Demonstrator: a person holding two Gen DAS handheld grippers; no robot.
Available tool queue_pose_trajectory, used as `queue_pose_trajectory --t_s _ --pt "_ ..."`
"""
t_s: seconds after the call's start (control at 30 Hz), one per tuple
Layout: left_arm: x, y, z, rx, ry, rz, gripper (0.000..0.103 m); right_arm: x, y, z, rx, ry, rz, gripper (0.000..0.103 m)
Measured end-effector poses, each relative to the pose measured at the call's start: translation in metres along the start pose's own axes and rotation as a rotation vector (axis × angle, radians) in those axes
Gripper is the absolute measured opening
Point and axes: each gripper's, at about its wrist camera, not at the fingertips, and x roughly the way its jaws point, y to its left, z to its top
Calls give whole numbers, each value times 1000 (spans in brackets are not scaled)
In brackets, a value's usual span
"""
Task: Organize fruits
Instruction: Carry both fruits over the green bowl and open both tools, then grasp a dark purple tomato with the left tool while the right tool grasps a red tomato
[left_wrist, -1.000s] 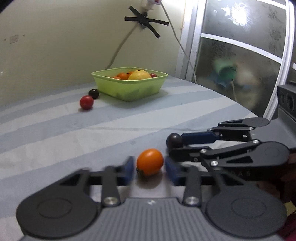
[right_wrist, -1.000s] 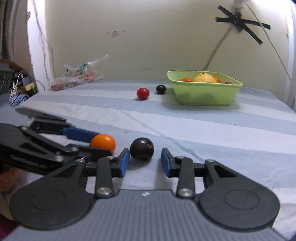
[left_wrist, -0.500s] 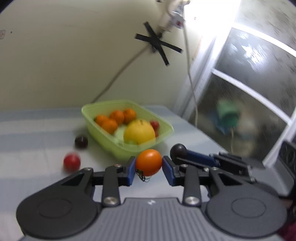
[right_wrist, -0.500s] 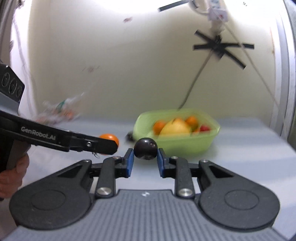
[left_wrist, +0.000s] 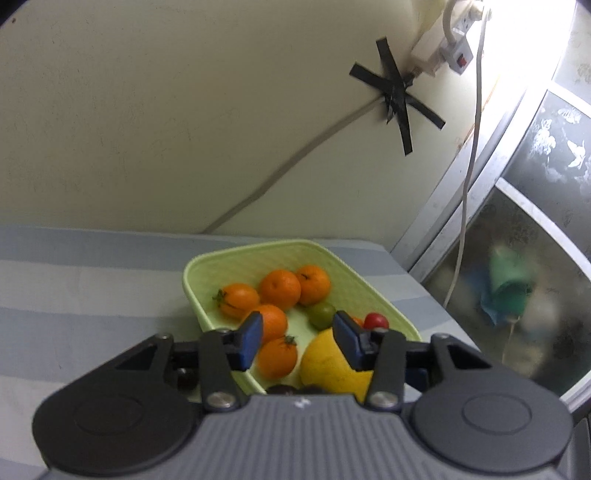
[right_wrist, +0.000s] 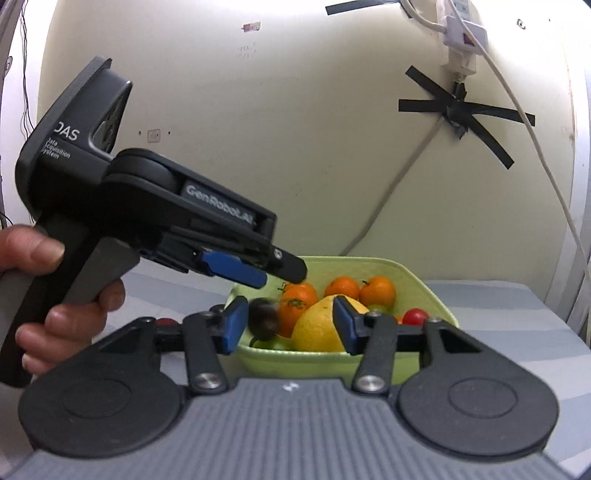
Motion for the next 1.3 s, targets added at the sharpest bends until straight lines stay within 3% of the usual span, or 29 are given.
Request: queue_pose_trajectory --t_s 0.23,0.37,0.63,0.77,0.87,0.93,1.03,1.13,1.3 --pt "-42 22 -7 31 -81 50 43 -13 -15 3 80 -36 9 53" --pt "-42 33 -21 83 -34 110 43 -11 -18 3 122 -30 29 53" --pt "-1 25 -32 260 49 229 42 -3 -16 1 118 -18 20 53" --pt "10 25 -30 268 70 216 30 -1 -16 1 116 -7 17 53" --pt "7 25 -28 249 56 214 27 -1 -13 1 103 -8 13 53" --pt "-5 27 -29 229 43 209 27 -6 -12 1 103 -31 55 53" --pt "-41 33 -41 190 13 185 27 -15 -2 3 87 -66 220 53" --pt "-92 43 -62 126 -44 142 27 -9 23 4 49 15 356 52" --pt "-146 60 -106 48 -62 161 27 39 70 8 -46 194 346 52"
